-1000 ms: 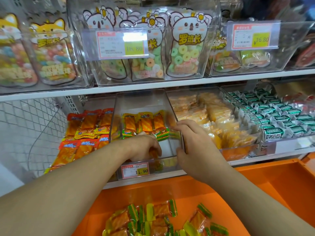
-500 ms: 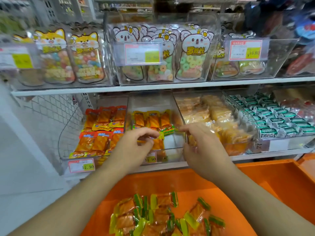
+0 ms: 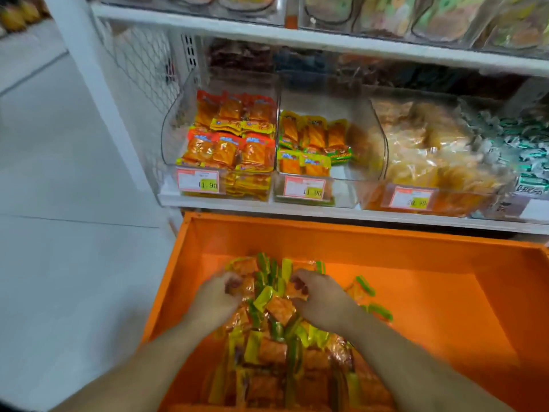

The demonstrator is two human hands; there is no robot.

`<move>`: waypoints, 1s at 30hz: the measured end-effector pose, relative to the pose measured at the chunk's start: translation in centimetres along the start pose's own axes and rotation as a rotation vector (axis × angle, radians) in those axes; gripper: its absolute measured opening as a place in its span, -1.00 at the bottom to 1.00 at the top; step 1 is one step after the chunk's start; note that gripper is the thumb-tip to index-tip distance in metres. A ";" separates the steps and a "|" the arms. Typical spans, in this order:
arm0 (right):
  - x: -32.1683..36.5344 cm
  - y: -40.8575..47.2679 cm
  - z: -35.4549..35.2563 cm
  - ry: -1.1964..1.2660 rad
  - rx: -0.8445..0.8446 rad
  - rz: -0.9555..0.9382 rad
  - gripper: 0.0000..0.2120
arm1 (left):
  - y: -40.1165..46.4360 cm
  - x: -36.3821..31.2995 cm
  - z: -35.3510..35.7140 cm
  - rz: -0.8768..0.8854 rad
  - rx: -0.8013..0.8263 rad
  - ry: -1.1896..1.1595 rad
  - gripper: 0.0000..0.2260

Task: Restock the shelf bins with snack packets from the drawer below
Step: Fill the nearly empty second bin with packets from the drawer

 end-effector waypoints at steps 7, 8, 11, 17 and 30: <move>-4.0 5.0 8.9 0.030 0.171 0.146 -0.30 | 6.0 2.4 2.2 0.017 0.024 0.240 -0.45; -4.4 5.6 9.9 0.019 0.190 0.136 -0.23 | 6.8 2.9 2.5 0.015 0.040 0.265 -0.43; -5.2 6.8 11.8 -0.017 0.214 0.148 -0.21 | 8.5 4.5 3.9 -0.029 0.093 0.291 -0.40; -6.3 8.7 13.3 0.041 0.040 0.202 -0.38 | 9.7 6.4 5.3 -0.121 -0.064 0.298 -0.59; -2.9 6.8 3.7 0.233 -0.031 0.061 -0.69 | 7.0 0.3 -0.6 -0.087 0.105 0.039 -0.85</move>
Point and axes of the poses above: each hand's wrist, its own y-axis towards the middle knuckle, its own z-axis out of the palm, x = y × z, the point moved 2 cm from there along y, towards the middle knuckle, and after that the axes turned 9 degrees about -z, right-handed, at the moved point
